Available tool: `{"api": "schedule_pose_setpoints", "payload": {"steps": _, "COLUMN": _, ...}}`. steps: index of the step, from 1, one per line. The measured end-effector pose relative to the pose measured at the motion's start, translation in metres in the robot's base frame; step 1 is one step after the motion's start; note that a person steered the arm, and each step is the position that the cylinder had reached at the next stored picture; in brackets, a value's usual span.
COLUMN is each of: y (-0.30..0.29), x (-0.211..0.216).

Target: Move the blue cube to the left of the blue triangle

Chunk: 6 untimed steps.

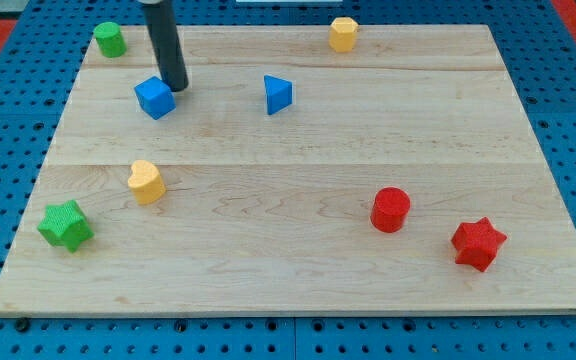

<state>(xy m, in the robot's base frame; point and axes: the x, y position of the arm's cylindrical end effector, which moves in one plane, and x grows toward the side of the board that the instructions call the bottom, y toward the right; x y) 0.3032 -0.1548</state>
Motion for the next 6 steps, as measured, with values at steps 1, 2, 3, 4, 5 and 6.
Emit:
{"api": "schedule_pose_setpoints", "payload": {"steps": 1, "y": -0.030, "x": -0.015}}
{"api": "schedule_pose_setpoints", "payload": {"steps": 2, "y": -0.066, "x": 0.001}}
{"api": "schedule_pose_setpoints", "payload": {"steps": 3, "y": -0.061, "x": 0.040}}
{"api": "schedule_pose_setpoints", "payload": {"steps": 4, "y": 0.000, "x": 0.047}}
{"api": "schedule_pose_setpoints", "payload": {"steps": 5, "y": 0.066, "x": 0.047}}
{"api": "schedule_pose_setpoints", "payload": {"steps": 6, "y": 0.078, "x": 0.062}}
